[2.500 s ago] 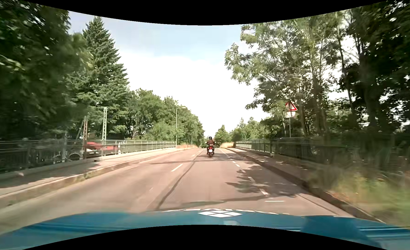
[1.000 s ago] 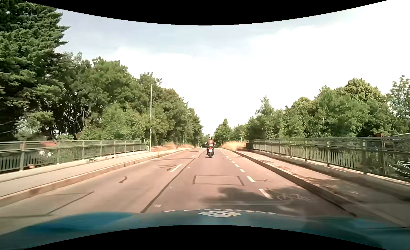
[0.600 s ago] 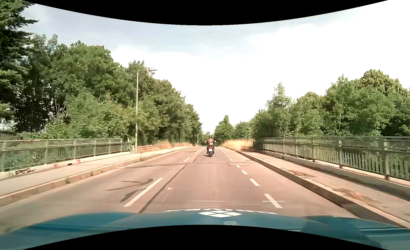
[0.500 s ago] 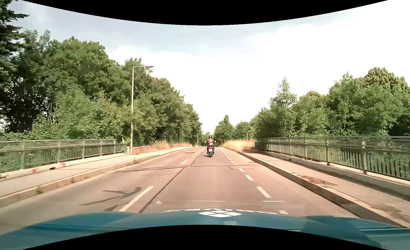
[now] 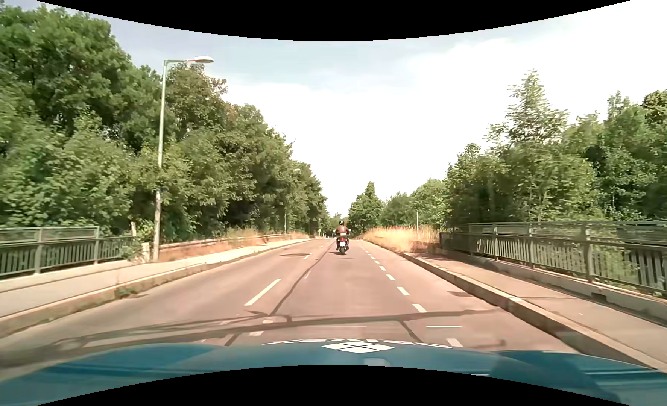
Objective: Follow the waypoints while adhering to traffic rules and regulations
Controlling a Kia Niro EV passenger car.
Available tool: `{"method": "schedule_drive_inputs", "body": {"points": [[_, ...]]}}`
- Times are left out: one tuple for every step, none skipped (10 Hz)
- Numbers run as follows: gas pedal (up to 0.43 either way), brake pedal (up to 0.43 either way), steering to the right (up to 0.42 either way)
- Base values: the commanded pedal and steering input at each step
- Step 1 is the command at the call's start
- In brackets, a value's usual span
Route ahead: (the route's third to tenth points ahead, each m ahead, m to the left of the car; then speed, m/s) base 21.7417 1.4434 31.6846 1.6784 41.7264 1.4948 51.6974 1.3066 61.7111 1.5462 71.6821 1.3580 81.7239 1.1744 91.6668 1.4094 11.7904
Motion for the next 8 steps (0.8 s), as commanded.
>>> {"method": "schedule_drive_inputs", "body": {"points": [[0.039,0.0,-0.002],[0.039,0.0,-0.002],[0.039,0.0,-0.002],[0.047,0.0,-0.002],[0.039,0.0,-0.002],[0.047,0.0,-0.003],[0.079,0.0,-0.003],[0.079,0.0,-0.003]]}}
